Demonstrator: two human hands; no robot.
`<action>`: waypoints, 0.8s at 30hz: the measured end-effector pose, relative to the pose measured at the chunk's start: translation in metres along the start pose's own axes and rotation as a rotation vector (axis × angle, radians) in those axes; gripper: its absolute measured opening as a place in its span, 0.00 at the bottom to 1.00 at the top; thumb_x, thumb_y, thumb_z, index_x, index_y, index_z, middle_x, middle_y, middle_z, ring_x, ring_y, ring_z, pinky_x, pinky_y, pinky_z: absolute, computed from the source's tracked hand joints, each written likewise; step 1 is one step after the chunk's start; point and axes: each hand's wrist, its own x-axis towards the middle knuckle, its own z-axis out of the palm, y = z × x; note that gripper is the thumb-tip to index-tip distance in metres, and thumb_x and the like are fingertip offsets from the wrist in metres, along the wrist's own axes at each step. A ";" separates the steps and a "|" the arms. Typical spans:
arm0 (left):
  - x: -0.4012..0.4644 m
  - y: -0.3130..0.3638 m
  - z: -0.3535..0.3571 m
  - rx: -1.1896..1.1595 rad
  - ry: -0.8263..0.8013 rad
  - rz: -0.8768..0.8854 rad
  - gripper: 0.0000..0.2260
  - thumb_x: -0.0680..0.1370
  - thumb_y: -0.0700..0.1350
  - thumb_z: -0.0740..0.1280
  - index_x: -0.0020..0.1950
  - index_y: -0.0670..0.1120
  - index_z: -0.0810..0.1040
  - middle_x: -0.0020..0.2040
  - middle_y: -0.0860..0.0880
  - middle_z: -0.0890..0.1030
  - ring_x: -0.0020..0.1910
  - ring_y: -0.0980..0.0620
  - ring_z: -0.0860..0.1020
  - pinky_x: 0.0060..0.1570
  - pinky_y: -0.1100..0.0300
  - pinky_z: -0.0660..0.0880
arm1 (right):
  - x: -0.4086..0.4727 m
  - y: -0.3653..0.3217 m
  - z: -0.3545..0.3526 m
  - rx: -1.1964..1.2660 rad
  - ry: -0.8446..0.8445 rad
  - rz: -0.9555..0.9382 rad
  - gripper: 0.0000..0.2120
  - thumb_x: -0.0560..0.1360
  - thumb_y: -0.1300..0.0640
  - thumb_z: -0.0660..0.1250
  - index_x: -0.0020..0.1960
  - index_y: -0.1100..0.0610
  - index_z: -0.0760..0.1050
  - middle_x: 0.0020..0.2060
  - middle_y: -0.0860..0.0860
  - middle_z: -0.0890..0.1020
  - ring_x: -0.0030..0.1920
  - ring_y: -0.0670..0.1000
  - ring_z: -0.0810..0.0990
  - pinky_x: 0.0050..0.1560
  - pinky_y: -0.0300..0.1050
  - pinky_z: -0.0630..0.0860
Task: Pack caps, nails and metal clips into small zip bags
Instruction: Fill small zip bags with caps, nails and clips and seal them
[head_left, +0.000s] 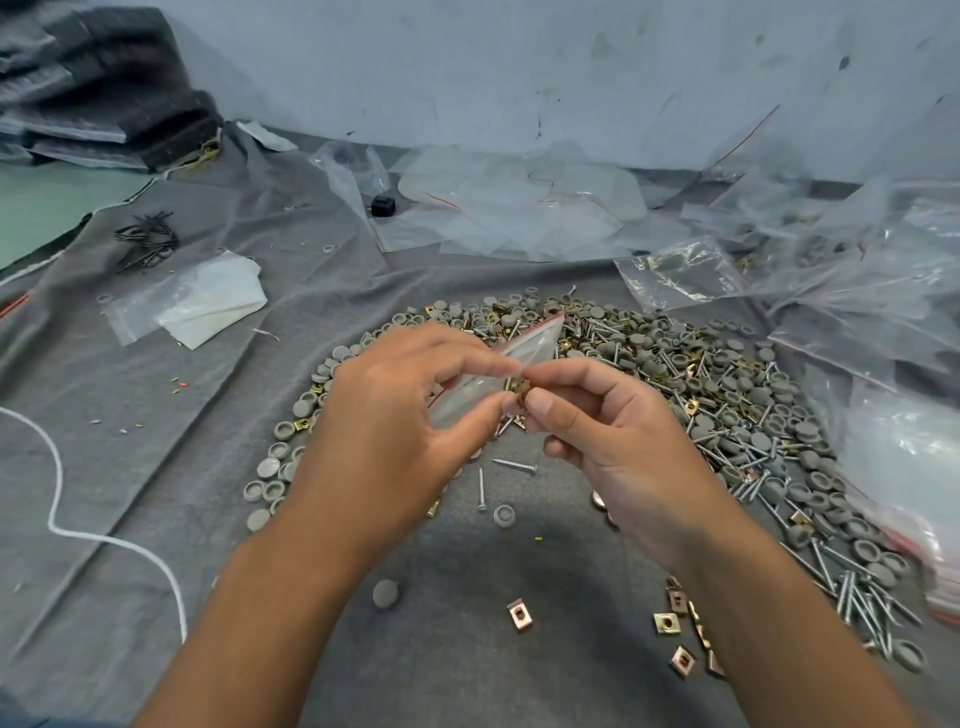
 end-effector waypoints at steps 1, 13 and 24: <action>0.000 0.000 0.000 0.001 0.001 -0.003 0.08 0.73 0.46 0.77 0.52 0.52 0.86 0.49 0.58 0.83 0.49 0.58 0.80 0.50 0.65 0.74 | 0.000 0.000 0.000 0.011 0.002 0.006 0.14 0.67 0.45 0.76 0.52 0.45 0.85 0.49 0.51 0.88 0.46 0.43 0.84 0.42 0.34 0.77; 0.001 -0.004 0.001 -0.006 -0.143 -0.099 0.09 0.80 0.45 0.69 0.58 0.55 0.84 0.53 0.62 0.81 0.48 0.59 0.79 0.48 0.72 0.69 | -0.006 -0.018 -0.007 -0.147 0.235 -0.400 0.05 0.74 0.56 0.76 0.47 0.48 0.81 0.40 0.44 0.84 0.42 0.43 0.81 0.42 0.36 0.77; 0.003 0.004 0.004 0.018 -0.176 -0.090 0.22 0.68 0.48 0.79 0.61 0.53 0.83 0.51 0.61 0.79 0.42 0.57 0.75 0.43 0.76 0.65 | -0.007 -0.010 -0.002 -1.019 0.274 -0.698 0.06 0.76 0.57 0.74 0.54 0.53 0.84 0.47 0.40 0.83 0.45 0.41 0.77 0.49 0.34 0.72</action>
